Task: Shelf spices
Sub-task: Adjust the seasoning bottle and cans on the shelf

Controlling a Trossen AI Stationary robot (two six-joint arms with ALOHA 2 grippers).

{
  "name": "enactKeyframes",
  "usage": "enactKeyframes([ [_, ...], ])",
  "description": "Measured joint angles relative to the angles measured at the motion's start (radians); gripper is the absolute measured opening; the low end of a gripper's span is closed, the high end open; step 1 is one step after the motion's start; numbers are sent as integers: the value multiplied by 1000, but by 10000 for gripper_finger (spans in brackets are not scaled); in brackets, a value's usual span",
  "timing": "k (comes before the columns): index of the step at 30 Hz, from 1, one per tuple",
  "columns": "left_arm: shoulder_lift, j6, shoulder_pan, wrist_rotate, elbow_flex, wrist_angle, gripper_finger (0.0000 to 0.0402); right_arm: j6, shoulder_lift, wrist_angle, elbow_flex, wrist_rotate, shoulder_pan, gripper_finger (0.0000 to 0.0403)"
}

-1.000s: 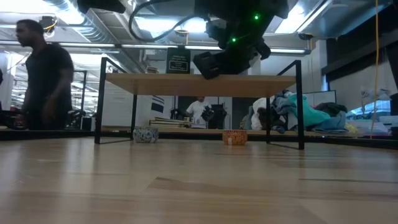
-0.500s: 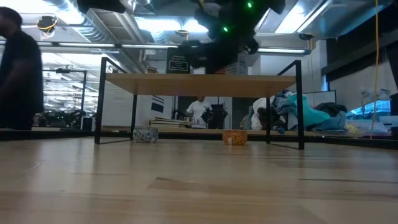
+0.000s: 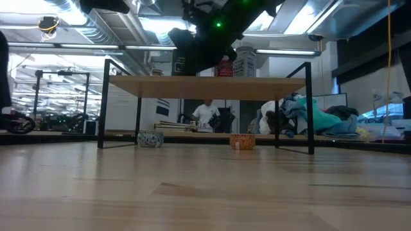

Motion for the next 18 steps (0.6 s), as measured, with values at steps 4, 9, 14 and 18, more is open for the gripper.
enactKeyframes([
  [4, 0, 1, 0, 0, 0, 0, 4, -70, 0, 42, 0, -38, -23, 0],
  [9, 0, 1, 0, 0, 0, 0, 4, -111, 0, 86, 0, -60, -52, 0],
  [14, 0, 3, 0, 0, 0, 0, 4, -139, 0, 119, 0, -43, -65, 0],
  [18, 0, 5, 0, 0, 0, 0, 4, -144, 0, 125, 0, -43, -74, 0],
])
